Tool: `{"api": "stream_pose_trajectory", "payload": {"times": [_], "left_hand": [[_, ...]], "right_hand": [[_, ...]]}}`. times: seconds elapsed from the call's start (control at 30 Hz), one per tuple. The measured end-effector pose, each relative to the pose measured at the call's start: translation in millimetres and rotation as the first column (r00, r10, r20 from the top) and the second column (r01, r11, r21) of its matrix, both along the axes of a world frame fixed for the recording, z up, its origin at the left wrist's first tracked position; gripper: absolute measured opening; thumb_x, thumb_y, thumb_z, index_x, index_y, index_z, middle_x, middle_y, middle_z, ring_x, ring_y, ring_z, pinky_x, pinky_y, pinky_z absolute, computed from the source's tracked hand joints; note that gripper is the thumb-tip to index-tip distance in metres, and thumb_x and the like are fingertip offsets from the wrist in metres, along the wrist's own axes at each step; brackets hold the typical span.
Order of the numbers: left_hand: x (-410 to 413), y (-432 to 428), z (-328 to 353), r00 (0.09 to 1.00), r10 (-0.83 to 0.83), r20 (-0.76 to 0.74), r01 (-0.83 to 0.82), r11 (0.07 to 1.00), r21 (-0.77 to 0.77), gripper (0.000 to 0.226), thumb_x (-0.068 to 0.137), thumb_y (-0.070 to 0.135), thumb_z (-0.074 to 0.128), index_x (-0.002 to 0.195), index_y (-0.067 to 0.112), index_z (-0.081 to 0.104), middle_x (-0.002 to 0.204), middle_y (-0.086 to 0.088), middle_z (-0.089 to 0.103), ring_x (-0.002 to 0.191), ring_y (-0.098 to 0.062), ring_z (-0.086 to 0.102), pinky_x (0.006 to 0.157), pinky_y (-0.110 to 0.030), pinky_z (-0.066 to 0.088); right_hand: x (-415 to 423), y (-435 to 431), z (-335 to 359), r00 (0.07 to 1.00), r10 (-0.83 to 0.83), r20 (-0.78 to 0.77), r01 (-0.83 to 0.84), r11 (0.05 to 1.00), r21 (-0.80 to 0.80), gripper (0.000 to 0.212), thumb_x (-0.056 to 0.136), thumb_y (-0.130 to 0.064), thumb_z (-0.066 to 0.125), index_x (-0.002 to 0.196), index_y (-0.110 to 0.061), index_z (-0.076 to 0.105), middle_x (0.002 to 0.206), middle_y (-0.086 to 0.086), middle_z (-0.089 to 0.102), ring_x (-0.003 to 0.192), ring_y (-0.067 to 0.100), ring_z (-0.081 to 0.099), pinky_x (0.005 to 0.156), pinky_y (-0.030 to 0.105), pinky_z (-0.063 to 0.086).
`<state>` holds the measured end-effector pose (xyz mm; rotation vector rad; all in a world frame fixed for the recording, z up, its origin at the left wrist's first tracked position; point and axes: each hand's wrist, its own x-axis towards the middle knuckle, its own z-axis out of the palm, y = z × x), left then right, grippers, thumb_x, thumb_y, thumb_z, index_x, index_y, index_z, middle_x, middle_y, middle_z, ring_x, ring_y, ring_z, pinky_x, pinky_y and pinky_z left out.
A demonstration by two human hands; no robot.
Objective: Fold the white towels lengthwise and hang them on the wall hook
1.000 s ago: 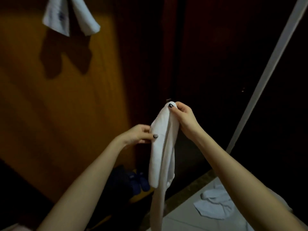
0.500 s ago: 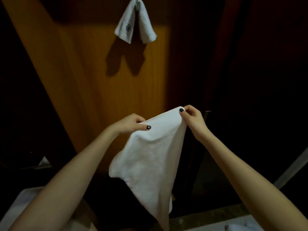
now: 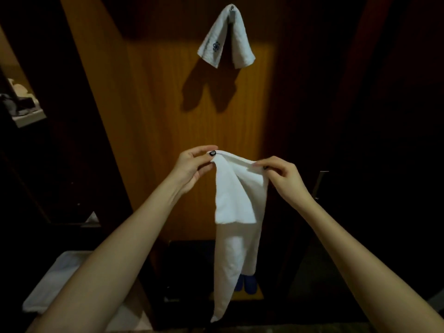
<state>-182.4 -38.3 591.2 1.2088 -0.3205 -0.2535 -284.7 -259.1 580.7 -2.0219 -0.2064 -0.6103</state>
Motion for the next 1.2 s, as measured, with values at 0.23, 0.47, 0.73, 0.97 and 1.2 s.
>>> {"api": "stream_pose_trajectory", "payload": {"times": [0.23, 0.47, 0.73, 0.97, 1.2], "left_hand": [[-22, -20, 13, 1.000, 0.022, -0.014, -0.024, 0.983, -0.183, 0.017, 0.094, 0.011, 0.057, 0.104, 0.000, 0.065, 0.101, -0.014, 0.072, 0.093, -0.021, 0.071, 0.074, -0.023, 0.057], [-34, -28, 19, 0.982, -0.122, 0.141, 0.127, 0.992, -0.027, 0.043, 0.102, 0.040, 0.035, 0.117, 0.009, 0.060, 0.123, -0.017, 0.063, 0.112, -0.023, 0.064, 0.094, -0.031, 0.052], [-31, -7, 38, 0.951, 0.001, 0.308, -0.064, 0.979, 0.193, 0.017, 0.094, 0.012, 0.057, 0.108, 0.009, 0.067, 0.101, -0.009, 0.072, 0.095, -0.017, 0.069, 0.080, -0.019, 0.054], [-19, 12, 37, 0.652, -0.114, 0.750, -0.476, 0.708, 0.521, 0.006, 0.080, 0.008, 0.072, 0.081, 0.013, 0.070, 0.080, -0.005, 0.059, 0.074, -0.016, 0.053, 0.068, -0.029, 0.039], [-10, 15, 41, 0.824, -0.278, 0.493, -0.031, 0.848, 0.530, 0.015, 0.092, 0.003, 0.057, 0.080, 0.014, 0.057, 0.102, 0.000, 0.059, 0.080, -0.005, 0.064, 0.066, -0.016, 0.053]], "right_hand": [[-7, 25, 8, 0.998, -0.036, -0.048, 0.020, 0.956, -0.294, 0.024, 0.091, -0.020, 0.061, 0.110, -0.012, 0.073, 0.098, -0.005, 0.063, 0.088, 0.010, 0.061, 0.081, 0.031, 0.052], [14, 52, 10, 0.938, -0.347, -0.018, 0.331, 0.908, -0.256, 0.052, 0.084, -0.058, 0.060, 0.101, -0.010, 0.070, 0.095, 0.000, 0.063, 0.086, 0.014, 0.059, 0.071, 0.030, 0.048], [23, 40, 14, 0.967, -0.253, 0.001, 0.247, 0.942, -0.226, 0.015, 0.091, -0.011, 0.060, 0.095, -0.002, 0.071, 0.096, 0.011, 0.068, 0.090, 0.023, 0.062, 0.078, 0.034, 0.047], [16, 23, 29, 0.993, -0.115, 0.036, 0.120, 0.973, -0.196, 0.014, 0.095, -0.019, 0.060, 0.081, -0.017, 0.062, 0.064, -0.017, 0.049, 0.059, -0.008, 0.051, 0.054, 0.010, 0.039], [6, -6, 35, 0.978, -0.069, -0.199, -0.001, 0.943, -0.333, 0.008, 0.086, -0.021, 0.072, 0.081, -0.017, 0.067, 0.067, -0.008, 0.056, 0.057, -0.002, 0.048, 0.053, 0.021, 0.039]]}}
